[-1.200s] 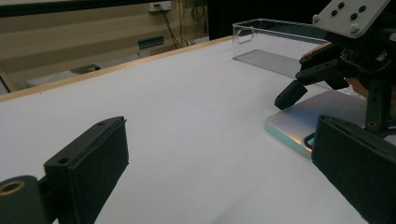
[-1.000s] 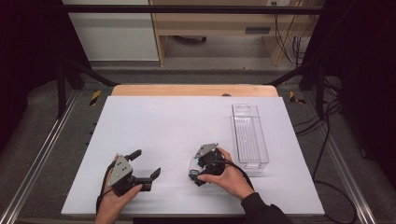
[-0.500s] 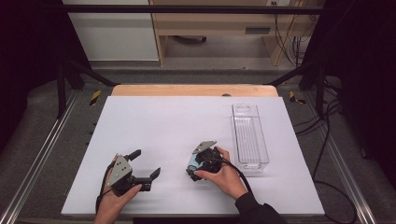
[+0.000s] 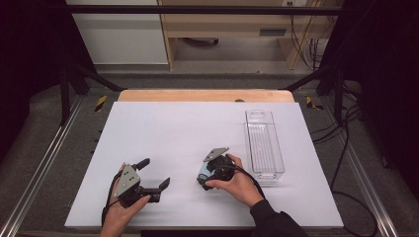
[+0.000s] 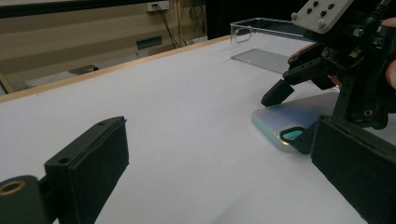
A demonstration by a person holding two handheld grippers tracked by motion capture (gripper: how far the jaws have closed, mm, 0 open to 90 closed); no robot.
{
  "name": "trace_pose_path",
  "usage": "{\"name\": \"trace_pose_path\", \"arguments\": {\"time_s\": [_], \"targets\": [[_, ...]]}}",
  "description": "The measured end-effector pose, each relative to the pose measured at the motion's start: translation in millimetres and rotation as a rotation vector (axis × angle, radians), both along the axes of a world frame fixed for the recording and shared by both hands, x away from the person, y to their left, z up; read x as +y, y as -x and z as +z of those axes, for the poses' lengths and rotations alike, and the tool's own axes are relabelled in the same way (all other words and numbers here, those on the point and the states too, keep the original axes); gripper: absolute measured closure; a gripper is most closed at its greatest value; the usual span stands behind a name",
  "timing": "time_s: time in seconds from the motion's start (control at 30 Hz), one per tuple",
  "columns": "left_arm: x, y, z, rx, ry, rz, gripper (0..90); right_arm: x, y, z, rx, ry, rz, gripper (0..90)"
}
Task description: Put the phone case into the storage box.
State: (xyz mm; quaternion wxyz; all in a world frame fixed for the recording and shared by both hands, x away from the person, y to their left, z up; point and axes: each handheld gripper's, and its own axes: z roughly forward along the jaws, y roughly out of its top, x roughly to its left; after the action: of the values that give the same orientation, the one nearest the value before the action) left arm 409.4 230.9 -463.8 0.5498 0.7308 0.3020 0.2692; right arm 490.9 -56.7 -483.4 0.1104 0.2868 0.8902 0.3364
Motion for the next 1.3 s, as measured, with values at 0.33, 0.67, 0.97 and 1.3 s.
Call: {"name": "trace_pose_path", "arguments": {"time_s": [0.33,0.67,0.97,1.3], "targets": [[0.0,0.0,0.0,0.001,0.000,-0.001,3.8,1.4,-0.6,1.4,0.000,0.017,0.009,13.7],[0.6,0.2,0.4,0.000,0.006,0.001,3.8,-0.2,-1.9,2.7,0.005,-0.006,-0.020,17.9],[2.7,0.3,1.7,0.003,0.029,0.004,3.9,-1.9,-4.4,8.7,-0.009,-0.098,-0.077,18.0],[3.3,1.9,5.8,0.013,0.064,-0.003,4.1,-1.4,-1.5,38.5,-0.092,-0.276,-0.112,17.9]]}}
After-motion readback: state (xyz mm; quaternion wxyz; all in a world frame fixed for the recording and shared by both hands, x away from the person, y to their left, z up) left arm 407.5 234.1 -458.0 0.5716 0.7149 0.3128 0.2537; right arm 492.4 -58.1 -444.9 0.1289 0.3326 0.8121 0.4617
